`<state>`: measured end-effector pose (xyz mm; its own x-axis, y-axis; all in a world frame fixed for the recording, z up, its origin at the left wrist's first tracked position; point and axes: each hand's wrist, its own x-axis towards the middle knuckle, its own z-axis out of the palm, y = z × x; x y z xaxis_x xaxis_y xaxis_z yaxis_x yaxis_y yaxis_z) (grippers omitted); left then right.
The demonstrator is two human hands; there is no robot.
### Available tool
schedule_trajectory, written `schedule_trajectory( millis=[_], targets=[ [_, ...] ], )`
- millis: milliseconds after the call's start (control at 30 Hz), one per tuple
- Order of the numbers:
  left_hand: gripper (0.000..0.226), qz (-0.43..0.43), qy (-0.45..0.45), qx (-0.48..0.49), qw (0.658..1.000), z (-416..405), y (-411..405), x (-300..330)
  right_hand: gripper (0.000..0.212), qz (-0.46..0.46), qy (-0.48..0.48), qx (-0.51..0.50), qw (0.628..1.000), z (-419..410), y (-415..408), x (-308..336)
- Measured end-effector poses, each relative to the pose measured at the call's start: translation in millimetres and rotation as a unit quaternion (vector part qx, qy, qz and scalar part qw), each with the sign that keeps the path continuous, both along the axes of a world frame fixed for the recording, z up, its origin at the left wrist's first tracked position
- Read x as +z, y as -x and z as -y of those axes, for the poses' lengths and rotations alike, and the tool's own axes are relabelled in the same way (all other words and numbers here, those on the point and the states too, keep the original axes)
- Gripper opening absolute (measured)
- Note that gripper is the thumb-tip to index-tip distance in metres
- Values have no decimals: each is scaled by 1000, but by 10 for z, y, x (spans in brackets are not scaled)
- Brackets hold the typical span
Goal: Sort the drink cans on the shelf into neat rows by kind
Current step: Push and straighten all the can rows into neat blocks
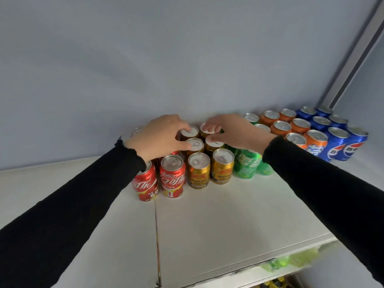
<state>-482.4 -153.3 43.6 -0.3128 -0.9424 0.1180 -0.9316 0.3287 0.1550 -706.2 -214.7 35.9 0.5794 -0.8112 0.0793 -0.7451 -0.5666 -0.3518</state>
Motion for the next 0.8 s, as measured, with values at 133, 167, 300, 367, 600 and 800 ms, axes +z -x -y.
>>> schedule_trajectory(
  millis=[133,167,300,367,600,800],
  targets=[
    [52,52,-49,-14,997,-63,408,-132,44,-101,54,71,991,-21,288,-149],
    [52,64,-58,-12,996,-59,477,-172,48,-133,81,90,984,3,324,-197],
    [48,119,-90,14,989,-45,691,-248,45,-209,143,160,954,69,420,-312],
    [44,135,-94,24,986,-49,758,-262,46,-201,140,187,951,91,446,-332],
    [35,149,-113,57,981,-80,784,-304,51,-168,128,228,951,147,495,-368],
    [49,136,-131,67,980,-109,808,-277,55,-156,117,246,949,216,554,-364]
  ],
)
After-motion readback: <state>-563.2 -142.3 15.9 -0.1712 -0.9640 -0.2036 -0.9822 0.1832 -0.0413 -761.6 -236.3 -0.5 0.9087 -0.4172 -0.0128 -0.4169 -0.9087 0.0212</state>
